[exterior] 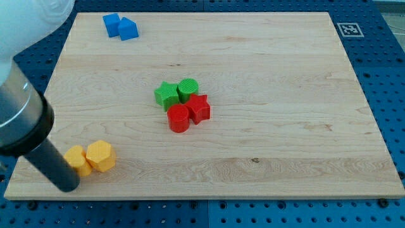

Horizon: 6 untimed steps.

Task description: Move the yellow hexagon slightly up

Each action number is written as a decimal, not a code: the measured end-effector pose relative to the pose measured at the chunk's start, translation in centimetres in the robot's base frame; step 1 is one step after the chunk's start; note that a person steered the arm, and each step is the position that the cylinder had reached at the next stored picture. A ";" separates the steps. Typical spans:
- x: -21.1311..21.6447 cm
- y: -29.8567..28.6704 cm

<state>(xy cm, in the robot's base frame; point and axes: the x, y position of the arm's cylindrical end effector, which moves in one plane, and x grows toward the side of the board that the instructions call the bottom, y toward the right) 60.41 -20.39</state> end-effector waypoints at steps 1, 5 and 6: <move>-2.8 0.0; -2.3 5.3; -2.7 5.3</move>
